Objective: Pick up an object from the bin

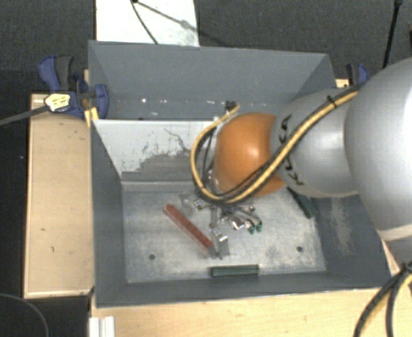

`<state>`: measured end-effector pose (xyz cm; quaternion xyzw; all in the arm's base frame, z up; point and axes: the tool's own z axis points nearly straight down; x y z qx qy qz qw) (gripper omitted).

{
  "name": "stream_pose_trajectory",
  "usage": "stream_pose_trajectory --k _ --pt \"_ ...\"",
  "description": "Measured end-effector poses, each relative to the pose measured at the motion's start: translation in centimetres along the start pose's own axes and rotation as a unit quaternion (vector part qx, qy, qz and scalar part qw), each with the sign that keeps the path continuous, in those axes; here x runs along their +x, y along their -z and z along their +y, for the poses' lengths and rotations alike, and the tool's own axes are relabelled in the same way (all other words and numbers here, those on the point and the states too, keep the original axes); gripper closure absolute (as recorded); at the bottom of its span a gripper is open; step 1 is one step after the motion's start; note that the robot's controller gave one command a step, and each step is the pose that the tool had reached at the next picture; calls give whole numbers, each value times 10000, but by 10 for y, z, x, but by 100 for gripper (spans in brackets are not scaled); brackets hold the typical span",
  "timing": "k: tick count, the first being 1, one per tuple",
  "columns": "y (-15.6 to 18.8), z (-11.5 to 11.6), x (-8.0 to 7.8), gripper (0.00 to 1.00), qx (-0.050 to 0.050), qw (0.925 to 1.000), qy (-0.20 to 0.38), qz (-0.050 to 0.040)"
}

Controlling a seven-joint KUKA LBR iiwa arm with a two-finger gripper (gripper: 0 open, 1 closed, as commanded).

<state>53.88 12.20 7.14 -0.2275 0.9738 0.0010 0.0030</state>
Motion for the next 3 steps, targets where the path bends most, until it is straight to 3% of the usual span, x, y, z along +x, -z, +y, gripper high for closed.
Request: stream_pose_trajectory --k 1,2,3 --pt "-1 36 -12 0 -8 9999 -141 -2" --pt "-1 34 -11 100 2 9999 -145 5" --pt "137 71 21 100 3 9853 1711 -8"
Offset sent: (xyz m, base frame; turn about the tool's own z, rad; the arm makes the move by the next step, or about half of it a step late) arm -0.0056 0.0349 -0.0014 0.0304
